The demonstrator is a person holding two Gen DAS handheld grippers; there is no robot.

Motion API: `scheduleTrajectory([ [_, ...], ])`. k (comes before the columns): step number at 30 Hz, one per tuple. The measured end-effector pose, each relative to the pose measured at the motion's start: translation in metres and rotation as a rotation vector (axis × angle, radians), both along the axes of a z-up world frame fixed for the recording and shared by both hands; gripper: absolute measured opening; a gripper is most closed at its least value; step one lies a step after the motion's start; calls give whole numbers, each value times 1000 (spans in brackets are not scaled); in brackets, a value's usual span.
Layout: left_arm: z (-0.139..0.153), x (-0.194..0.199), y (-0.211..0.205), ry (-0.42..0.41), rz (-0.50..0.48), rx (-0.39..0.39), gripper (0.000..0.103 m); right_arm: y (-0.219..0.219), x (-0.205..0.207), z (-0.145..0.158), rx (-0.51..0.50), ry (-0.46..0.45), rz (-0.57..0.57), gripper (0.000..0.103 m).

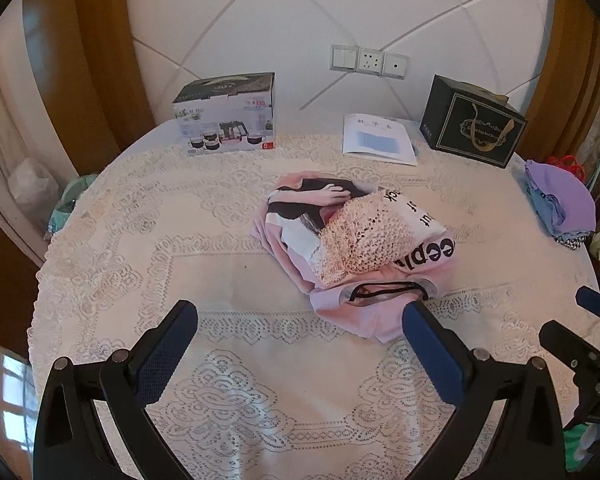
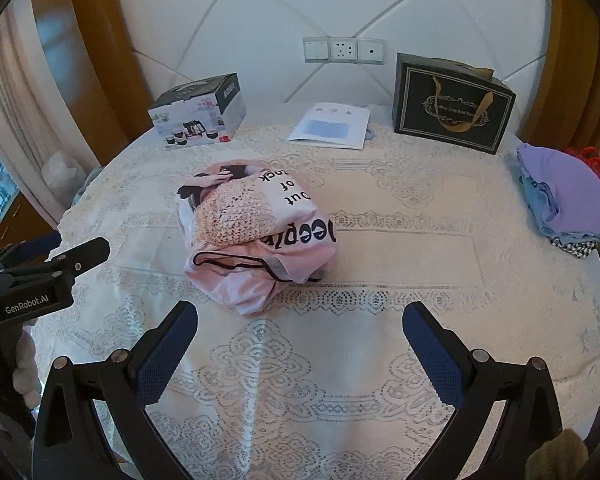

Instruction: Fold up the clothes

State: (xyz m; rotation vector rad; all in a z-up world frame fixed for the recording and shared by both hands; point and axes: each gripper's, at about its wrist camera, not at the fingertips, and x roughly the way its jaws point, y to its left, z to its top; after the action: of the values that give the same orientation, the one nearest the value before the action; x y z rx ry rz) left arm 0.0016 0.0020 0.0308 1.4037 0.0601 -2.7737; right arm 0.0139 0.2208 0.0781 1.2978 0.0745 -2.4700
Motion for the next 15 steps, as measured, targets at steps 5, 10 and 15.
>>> scheduleTrajectory([
  [5, 2, 0, 0, -3, 0, -12, 102, -2, 3, 3, 15, 6, 1, 103],
  [10, 2, 1, 0, -10, -3, -18, 102, 0, 1, 5, 19, 0, -4, 103],
  [15, 3, 2, -3, -11, 0, -20, 102, -2, 2, 10, 23, 11, -1, 103],
])
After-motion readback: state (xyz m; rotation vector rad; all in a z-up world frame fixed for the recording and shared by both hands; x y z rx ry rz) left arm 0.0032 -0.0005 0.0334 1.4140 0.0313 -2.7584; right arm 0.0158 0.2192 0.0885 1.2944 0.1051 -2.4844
